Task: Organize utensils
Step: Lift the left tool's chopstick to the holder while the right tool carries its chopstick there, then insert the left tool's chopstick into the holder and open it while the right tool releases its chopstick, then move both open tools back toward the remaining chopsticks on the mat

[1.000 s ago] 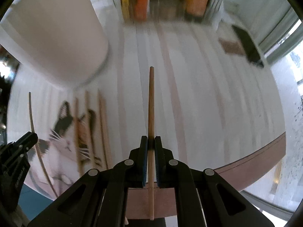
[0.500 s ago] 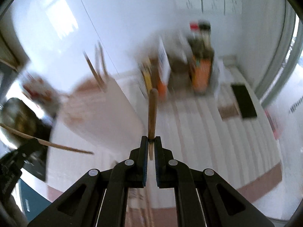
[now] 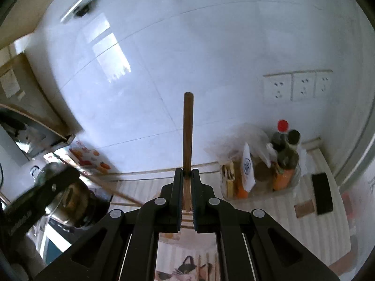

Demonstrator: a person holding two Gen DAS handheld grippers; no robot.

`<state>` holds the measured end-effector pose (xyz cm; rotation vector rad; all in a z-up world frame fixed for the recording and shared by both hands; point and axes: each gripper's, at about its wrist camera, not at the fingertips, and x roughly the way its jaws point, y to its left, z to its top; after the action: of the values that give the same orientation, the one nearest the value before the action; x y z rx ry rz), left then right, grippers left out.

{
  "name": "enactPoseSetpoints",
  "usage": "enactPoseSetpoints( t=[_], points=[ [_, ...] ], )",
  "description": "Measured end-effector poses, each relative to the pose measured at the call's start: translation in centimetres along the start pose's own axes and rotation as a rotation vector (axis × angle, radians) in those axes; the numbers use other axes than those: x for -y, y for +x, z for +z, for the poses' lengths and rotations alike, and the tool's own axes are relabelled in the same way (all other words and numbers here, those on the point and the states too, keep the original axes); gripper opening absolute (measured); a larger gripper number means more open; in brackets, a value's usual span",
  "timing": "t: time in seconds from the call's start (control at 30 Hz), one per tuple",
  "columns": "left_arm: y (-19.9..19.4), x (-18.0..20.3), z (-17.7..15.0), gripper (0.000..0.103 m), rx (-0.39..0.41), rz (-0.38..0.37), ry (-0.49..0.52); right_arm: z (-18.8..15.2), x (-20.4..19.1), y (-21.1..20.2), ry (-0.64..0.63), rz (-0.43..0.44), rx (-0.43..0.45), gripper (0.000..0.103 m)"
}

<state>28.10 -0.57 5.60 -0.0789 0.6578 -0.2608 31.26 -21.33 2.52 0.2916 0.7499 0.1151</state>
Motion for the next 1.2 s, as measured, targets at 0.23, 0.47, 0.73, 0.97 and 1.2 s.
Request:
enactPoseSetpoints(
  t=[0.23,0.47,0.73,0.97,1.2],
  points=[
    [6.2,-0.7,0.4,0.003,-0.133,0.001,0.014,0.7,-0.2,5.0,-0.011,-0.021,-0.075,0.006],
    [11.3,-2.0,-1.0,0.005,-0.304,-0.010,-0.006,0.5,1.0,9.7,0.031,-0.041,-0.208,0.007],
    [7.8,-3.6,-1.1,0.059,-0.257,0.028,-0.055,0.1,2.3,8.8,0.099,-0.024,-0.223,0.032],
    [4.6,-5.6,-3.6,0.097,-0.171,0.155,-0.056,-1.9,3.4,5.5,0.121,-0.089,-0.206,0.053],
    [4.0,-6.1,-9.5,0.103,-0.176,0.224,-0.036,-7.0,5.0,5.0,0.154,-0.110,-0.247,0.071]
  ],
)
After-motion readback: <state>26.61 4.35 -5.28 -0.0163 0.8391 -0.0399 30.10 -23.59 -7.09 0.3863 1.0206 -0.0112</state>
